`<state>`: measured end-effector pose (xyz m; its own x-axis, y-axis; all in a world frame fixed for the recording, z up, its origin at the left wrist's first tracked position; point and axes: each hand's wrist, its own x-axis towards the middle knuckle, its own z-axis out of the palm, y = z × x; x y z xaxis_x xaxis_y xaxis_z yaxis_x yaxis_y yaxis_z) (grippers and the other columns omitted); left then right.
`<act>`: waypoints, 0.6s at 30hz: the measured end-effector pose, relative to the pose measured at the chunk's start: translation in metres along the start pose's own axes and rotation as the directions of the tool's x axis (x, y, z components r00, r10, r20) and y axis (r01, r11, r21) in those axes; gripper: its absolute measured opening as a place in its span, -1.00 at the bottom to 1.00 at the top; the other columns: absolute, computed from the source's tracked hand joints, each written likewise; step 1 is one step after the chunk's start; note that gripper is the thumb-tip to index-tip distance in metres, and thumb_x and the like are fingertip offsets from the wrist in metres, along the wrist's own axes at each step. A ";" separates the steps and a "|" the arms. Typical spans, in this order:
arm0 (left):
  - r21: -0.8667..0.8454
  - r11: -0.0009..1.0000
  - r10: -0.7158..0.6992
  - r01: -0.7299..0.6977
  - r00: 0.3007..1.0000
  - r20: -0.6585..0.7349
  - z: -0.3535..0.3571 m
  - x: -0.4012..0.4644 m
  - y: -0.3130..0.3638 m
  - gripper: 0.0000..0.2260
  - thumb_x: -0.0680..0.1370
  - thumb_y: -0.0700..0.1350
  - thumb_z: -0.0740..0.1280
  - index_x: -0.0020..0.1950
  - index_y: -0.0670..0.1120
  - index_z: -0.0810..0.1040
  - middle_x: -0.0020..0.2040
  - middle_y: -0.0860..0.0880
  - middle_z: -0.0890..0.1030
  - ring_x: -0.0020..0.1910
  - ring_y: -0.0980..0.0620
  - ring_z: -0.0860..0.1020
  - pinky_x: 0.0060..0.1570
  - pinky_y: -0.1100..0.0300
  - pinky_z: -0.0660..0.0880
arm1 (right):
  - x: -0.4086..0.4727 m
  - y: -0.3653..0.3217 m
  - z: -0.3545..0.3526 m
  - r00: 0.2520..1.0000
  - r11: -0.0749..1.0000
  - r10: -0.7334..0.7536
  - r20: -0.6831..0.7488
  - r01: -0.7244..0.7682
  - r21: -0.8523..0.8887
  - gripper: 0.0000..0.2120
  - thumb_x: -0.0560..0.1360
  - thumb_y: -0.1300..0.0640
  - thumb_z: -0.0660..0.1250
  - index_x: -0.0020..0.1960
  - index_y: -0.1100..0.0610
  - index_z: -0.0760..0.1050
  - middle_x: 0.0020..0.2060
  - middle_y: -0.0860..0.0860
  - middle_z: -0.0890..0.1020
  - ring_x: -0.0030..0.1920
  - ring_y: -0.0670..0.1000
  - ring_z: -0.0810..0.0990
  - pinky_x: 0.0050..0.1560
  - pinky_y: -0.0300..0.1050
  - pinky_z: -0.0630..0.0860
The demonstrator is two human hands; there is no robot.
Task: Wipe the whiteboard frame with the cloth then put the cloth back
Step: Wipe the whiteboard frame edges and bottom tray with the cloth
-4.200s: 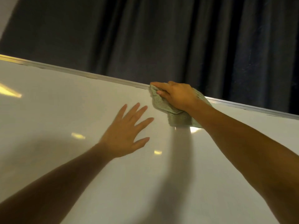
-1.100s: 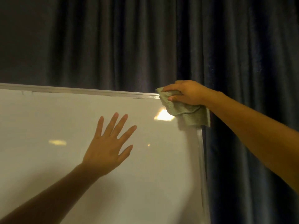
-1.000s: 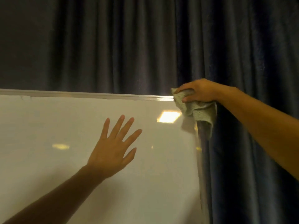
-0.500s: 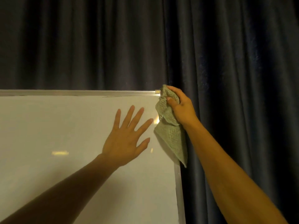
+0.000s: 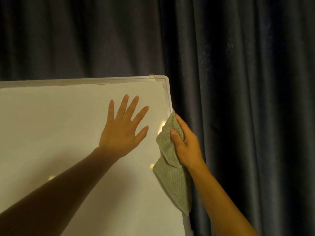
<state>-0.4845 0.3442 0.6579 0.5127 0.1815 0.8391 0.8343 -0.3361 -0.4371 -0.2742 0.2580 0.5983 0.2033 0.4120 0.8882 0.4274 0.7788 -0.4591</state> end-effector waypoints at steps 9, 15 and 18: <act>-0.024 0.998 -0.063 0.064 0.997 0.050 0.006 -0.017 0.036 -0.27 0.65 0.39 -0.23 0.74 0.04 -0.04 0.75 -0.14 -0.10 0.72 -0.25 -0.10 0.62 -0.42 -0.05 | -0.087 0.023 -0.033 0.955 0.976 0.171 0.241 -0.131 -0.172 -0.44 0.65 0.18 0.26 0.59 0.07 0.16 0.38 -0.10 0.49 0.33 -0.21 0.48 0.34 -0.30 0.38; -0.044 0.985 -0.164 0.169 0.981 0.099 0.010 -0.023 0.071 -0.25 0.63 0.37 -0.30 0.74 0.03 -0.06 0.74 -0.18 -0.11 0.72 -0.28 -0.11 0.64 -0.38 -0.07 | -0.126 0.033 -0.050 0.909 0.954 0.227 0.349 -0.136 -0.266 -0.42 0.65 0.09 0.27 0.60 0.01 0.13 0.02 -0.29 0.57 0.02 -0.25 0.60 0.14 -0.33 0.50; -0.030 0.989 -0.139 0.143 0.984 0.115 0.013 -0.033 0.089 -0.26 0.64 0.35 -0.31 0.74 0.01 -0.07 0.74 -0.20 -0.09 0.72 -0.29 -0.08 0.63 -0.39 -0.05 | -0.148 0.034 -0.048 0.901 0.954 0.259 0.348 -0.183 -0.238 -0.42 0.65 0.13 0.27 0.60 0.06 0.14 0.15 -0.19 0.54 0.12 -0.28 0.54 0.28 -0.11 0.51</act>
<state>-0.4242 0.3201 0.5873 0.4121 0.3312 0.8488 0.8925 -0.3344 -0.3028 -0.2480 0.2008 0.4524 -0.0124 0.7378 0.6749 0.5801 0.5551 -0.5961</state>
